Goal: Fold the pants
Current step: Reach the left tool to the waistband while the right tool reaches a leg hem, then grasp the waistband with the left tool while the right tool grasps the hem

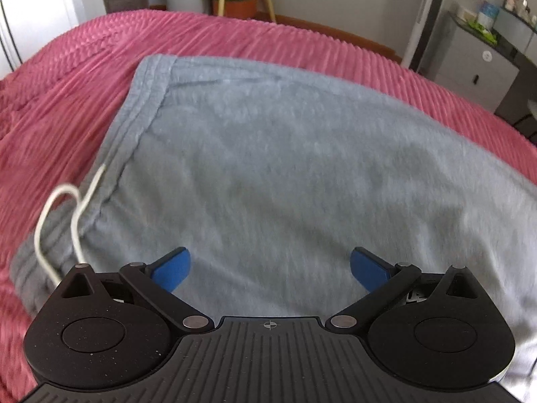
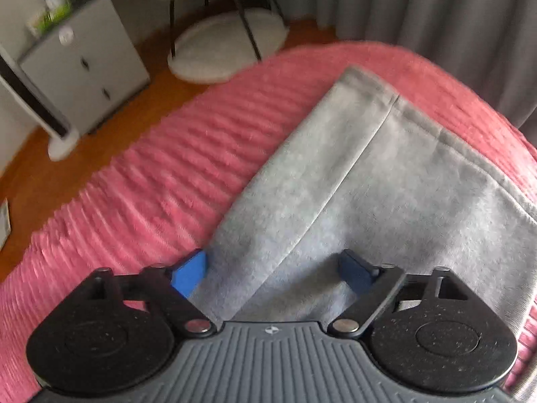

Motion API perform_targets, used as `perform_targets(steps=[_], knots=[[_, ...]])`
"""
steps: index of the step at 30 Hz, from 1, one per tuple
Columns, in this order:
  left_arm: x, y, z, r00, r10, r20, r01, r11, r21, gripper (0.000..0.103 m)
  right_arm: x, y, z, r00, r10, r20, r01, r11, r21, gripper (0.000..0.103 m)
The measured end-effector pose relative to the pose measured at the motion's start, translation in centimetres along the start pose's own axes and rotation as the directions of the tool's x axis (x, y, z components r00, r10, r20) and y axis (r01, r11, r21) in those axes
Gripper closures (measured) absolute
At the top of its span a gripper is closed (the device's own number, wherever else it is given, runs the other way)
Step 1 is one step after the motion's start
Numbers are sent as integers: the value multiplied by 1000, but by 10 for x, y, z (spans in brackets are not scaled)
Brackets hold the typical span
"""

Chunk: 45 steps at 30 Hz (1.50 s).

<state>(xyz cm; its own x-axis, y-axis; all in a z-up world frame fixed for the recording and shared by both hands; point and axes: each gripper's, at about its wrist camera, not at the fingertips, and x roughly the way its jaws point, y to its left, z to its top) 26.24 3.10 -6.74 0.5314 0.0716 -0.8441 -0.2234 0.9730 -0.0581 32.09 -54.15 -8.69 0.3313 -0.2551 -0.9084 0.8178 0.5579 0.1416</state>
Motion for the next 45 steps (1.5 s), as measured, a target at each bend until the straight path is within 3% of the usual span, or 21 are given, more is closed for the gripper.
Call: perform_targets(steps=[3, 6, 8, 9, 10, 12, 14, 15, 18, 23, 27, 29, 30, 31, 33, 34, 36, 38, 42, 45], knots=[[8, 17, 39, 997, -69, 40, 73, 992, -105, 0, -6, -10, -7, 998, 38, 59, -36, 999, -37, 71], [19, 26, 77, 987, -155, 27, 157, 960, -232, 0, -9, -27, -10, 991, 117, 64, -113, 992, -62, 80], [32, 24, 100, 978, -210, 2, 201, 929, -309, 10, -9, -38, -14, 984, 166, 63, -162, 985, -68, 82], [42, 21, 112, 970, -242, -26, 220, 916, -336, 29, -9, -44, -15, 979, 190, 67, -186, 980, -70, 82], [52, 17, 120, 964, -260, -54, 225, 909, -351, 42, -10, -49, -16, 976, 209, 68, -204, 976, -71, 82], [78, 6, 136, 956, -261, -135, 201, 916, -347, 44, -10, -57, -18, 969, 236, 72, -230, 970, -75, 82], [95, -4, 145, 969, -183, -165, 118, 932, -343, 45, -10, -59, -18, 966, 247, 72, -240, 967, -88, 83], [98, -6, 147, 972, -179, -155, 114, 928, -355, 45, -9, -57, -15, 966, 251, 68, -244, 966, -90, 83], [106, -12, 152, 965, -227, -133, 159, 906, -392, 28, -11, -54, -14, 966, 253, 63, -245, 964, -107, 82], [121, -10, 157, 959, -221, -179, 118, 882, -457, 29, -10, -48, -15, 968, 242, 67, -229, 960, -164, 82], [129, -2, 162, 953, -223, -203, 77, 833, -548, 36, -10, -47, -23, 960, 257, 111, -230, 950, -212, 78], [135, -3, 162, 953, -192, -237, 40, 850, -526, 50, -10, -50, -26, 954, 270, 128, -238, 946, -219, 78], [135, -4, 162, 953, -169, -251, 22, 865, -501, 65, -10, -53, -26, 950, 282, 133, -252, 946, -203, 78], [133, -4, 161, 954, -158, -256, 18, 879, -476, 73, -10, -57, -26, 947, 294, 134, -267, 945, -186, 78], [132, 2, 159, 950, -187, -249, 48, 877, -478, 88, -11, -63, -25, 941, 315, 127, -293, 942, -164, 81], [129, 9, 156, 947, -217, -237, 71, 861, -504, 91, -12, -65, -24, 940, 320, 120, -301, 941, -156, 87], [120, 21, 147, 945, -262, -198, 118, 833, -540, 92, -16, -69, -24, 934, 342, 104, -328, 935, -134, 97], [106, 27, 140, 944, -290, -156, 165, 826, -539, 93, -27, -76, -25, 923, 372, 101, -362, 926, -104, 98], [55, 43, 122, 940, -329, -84, 256, 848, -463, 93, -62, -110, -32, 883, 452, 123, -445, 892, -81, 98], [1, 71, 97, 915, -403, -6, 363, 832, -419, 93, -101, -154, -47, 844, 514, 154, -510, 858, -70, 98]])
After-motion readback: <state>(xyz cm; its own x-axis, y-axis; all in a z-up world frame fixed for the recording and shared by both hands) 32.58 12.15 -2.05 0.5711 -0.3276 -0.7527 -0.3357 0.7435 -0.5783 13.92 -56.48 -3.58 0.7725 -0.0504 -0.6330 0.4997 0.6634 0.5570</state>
